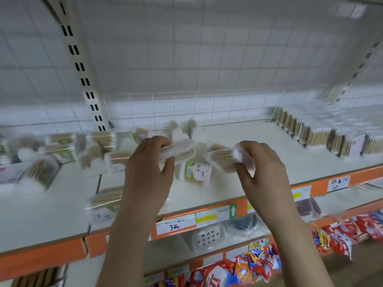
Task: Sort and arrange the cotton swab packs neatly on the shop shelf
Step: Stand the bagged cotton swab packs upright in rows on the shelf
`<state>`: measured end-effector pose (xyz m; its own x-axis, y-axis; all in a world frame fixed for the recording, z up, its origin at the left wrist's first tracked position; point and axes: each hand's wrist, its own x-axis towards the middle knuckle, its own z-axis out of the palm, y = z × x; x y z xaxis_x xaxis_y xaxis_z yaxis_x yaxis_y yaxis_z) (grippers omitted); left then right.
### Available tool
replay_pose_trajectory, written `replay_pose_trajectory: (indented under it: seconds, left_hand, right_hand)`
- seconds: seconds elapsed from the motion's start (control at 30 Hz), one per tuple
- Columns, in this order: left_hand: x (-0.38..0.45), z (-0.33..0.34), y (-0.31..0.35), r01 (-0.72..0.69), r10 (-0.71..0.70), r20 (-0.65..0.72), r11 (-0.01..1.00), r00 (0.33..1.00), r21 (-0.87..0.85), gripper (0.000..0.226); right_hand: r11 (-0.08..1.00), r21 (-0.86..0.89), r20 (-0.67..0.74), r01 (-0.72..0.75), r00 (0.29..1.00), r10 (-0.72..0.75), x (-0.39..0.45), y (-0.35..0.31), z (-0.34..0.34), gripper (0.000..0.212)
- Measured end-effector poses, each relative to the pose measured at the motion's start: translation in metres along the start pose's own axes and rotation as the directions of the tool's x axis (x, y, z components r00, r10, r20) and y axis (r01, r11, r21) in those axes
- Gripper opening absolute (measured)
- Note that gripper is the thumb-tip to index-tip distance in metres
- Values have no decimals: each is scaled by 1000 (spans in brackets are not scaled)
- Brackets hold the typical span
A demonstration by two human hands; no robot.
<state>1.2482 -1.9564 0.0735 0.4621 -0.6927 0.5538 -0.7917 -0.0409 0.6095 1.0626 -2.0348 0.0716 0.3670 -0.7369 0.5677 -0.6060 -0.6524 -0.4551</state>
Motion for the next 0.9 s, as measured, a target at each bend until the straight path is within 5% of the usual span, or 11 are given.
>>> replay_pose_trajectory:
  seconds: [0.57,0.9]
  left_hand:
    - [16,169,118,-51,53,37,998,998,-34,27]
    - [5,266,191,31,-35,119,999,992,41,22]
  right_hand:
    - [999,15,103,39,994,-40,48,186,-77,31]
    - [988,-72,319,137,942,-108,84,307,-133,31]
